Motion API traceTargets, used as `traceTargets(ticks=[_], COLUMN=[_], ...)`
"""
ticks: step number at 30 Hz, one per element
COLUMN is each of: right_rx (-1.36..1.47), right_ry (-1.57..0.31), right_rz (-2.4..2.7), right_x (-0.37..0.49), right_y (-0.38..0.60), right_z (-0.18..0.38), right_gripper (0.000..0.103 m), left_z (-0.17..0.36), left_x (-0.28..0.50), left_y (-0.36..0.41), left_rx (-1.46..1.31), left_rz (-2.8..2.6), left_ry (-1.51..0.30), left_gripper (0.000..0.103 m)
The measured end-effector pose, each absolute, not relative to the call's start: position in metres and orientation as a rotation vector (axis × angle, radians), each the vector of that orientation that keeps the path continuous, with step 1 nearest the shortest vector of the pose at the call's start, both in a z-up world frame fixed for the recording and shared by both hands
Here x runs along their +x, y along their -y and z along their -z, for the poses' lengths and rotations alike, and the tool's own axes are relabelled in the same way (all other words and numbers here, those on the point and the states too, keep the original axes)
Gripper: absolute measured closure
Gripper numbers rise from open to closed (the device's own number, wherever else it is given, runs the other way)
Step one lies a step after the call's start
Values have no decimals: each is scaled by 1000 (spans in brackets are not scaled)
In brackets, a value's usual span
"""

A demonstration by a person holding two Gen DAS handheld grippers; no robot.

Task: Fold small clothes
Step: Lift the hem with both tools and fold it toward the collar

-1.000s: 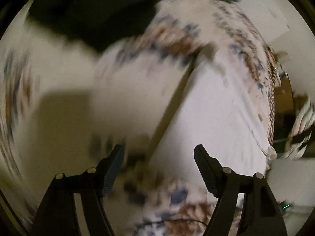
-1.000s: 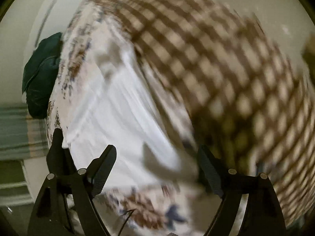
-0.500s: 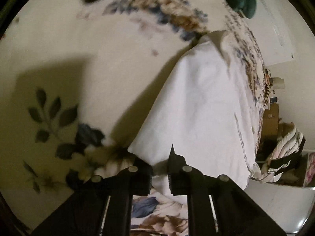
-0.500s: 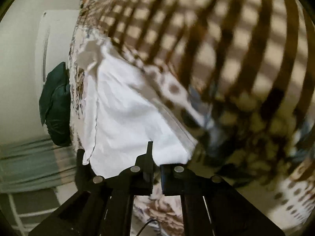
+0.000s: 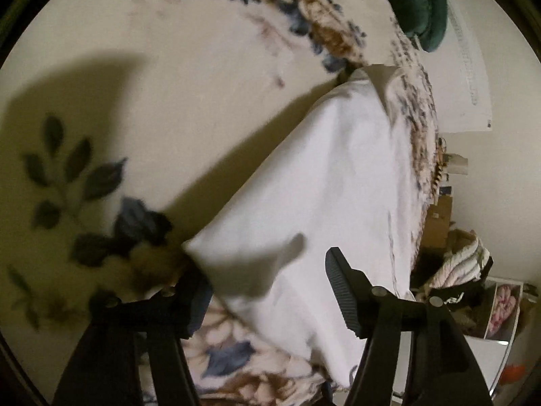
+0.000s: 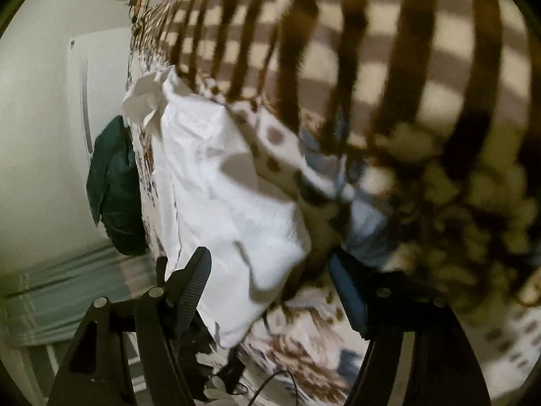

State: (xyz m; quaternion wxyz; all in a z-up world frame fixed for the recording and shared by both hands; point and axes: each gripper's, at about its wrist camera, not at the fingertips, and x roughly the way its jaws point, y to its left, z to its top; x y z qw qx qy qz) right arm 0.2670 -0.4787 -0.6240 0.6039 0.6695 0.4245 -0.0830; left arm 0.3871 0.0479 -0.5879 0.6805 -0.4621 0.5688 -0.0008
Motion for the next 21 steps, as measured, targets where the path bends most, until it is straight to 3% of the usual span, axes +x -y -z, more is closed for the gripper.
traceTargets(ticks=[2, 3, 4, 5, 6, 13, 21], right_rx=[1561, 1565, 1558, 1525, 1483, 1345, 1308], right_ry=[-932, -884, -852, -844, -866, -921, -1014], right_rz=[212, 233, 243, 264, 282, 303, 267], right_x=[270, 273, 275, 280, 286, 293, 243], right_y=[478, 478, 478, 476, 474, 464, 457], right_z=[629, 628, 626, 621, 617, 584, 547], right_gripper=[29, 30, 40, 75, 89, 94, 94], left_z=[590, 587, 581, 575, 570, 542, 524], left_x=[394, 397, 400, 406, 409, 389, 339], left_y=[-43, -40, -36, -30, -25, -32, -51], left_rx=[-999, -976, -933, -868, -828, -770, -764], left_rz=[-48, -64, -73, -73, -70, -52, -32], left_ry=[-1272, -1255, -1238, -1238, -1231, -1181, -1238], left_gripper=[44, 54, 71, 94, 94, 96, 96])
